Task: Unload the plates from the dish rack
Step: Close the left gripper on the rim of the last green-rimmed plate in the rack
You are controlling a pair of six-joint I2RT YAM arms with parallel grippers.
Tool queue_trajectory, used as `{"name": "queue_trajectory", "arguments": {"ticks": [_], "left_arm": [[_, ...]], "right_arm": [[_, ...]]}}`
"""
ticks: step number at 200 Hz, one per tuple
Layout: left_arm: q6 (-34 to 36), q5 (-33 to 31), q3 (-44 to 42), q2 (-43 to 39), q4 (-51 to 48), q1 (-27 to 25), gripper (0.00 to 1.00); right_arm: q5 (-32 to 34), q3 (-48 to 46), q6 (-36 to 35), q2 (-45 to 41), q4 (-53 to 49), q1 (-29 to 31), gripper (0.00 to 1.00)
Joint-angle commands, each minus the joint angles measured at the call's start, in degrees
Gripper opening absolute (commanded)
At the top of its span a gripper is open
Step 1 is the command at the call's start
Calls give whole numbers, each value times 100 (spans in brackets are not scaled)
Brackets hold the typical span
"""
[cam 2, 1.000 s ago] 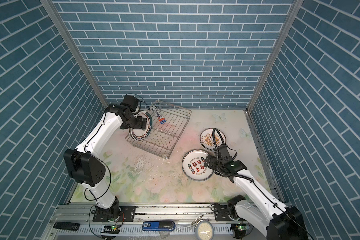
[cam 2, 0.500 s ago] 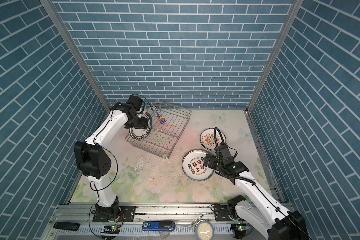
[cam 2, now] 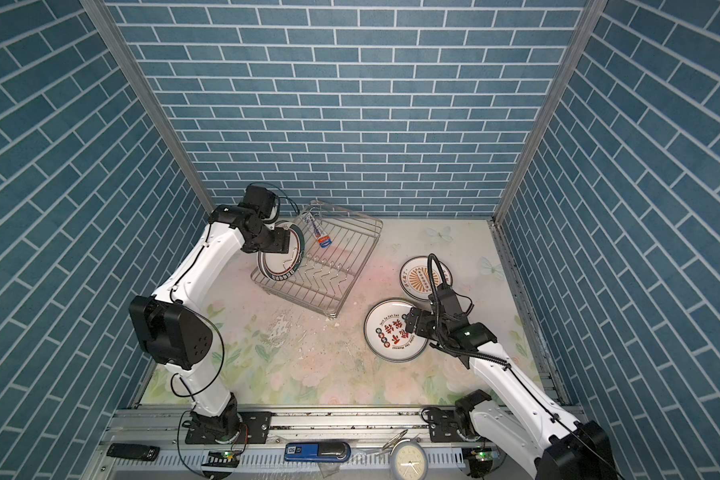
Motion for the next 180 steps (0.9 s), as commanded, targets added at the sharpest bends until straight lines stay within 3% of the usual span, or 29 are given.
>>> {"name": "queue_trajectory", "arguments": {"ticks": [1,53,118,180], "left_arm": [[80,-159,-15,105,-19,40,80],[111,-244,54,366,-30,191,77],[193,-195,40,641,5,258,51],[229,-206,22,786,75,275,36]], "right_arm": [[-100,-56,-128,26,114,2,99],[-184,-158,-140,3,256,2,98],[-166,-272,-147,-100,324,-1,98],[-223,-342,-152,-141,378,-2,98]]}}
